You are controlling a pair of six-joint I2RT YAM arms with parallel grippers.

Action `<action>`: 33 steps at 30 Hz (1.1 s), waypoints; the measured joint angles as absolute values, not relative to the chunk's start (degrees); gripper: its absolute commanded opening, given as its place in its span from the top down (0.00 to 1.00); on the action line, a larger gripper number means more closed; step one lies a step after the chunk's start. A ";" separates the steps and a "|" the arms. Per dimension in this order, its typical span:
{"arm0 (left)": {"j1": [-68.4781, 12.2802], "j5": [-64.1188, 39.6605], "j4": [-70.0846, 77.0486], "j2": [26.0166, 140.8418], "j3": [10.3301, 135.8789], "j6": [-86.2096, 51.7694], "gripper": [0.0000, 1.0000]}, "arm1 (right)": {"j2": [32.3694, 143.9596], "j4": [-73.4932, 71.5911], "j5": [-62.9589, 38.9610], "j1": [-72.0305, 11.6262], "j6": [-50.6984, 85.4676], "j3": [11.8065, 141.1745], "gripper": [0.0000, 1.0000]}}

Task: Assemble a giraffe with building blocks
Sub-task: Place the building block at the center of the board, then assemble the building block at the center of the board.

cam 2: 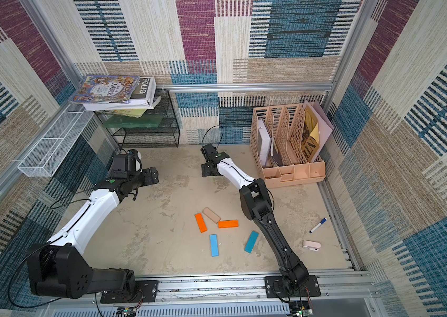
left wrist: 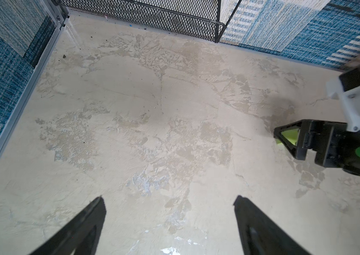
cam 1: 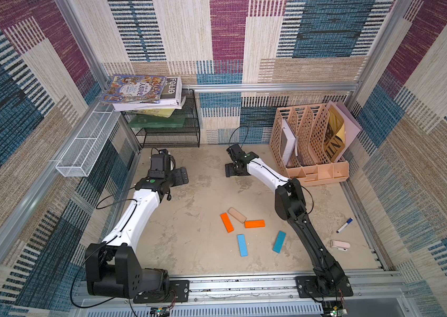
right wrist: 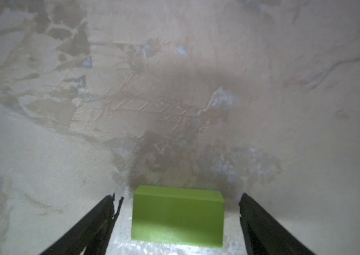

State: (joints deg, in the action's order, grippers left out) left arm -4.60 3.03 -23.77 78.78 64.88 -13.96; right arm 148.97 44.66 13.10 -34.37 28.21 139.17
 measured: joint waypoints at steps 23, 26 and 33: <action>-4.60 3.25 -23.81 78.32 64.95 -13.93 0.05 | 110.78 32.86 9.82 -51.96 17.56 82.04 0.29; -4.60 3.25 -23.81 78.32 64.93 -13.93 0.05 | 111.48 32.58 10.04 -52.16 17.82 81.32 0.29; -4.62 3.22 -23.81 78.35 64.93 -13.93 0.05 | 111.81 31.83 10.55 -52.23 18.46 79.66 0.28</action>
State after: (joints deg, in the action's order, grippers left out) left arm -4.62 3.22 -23.81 78.35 64.93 -13.93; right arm 111.81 31.83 10.55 -52.23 18.46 79.66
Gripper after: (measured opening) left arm 0.950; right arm 0.715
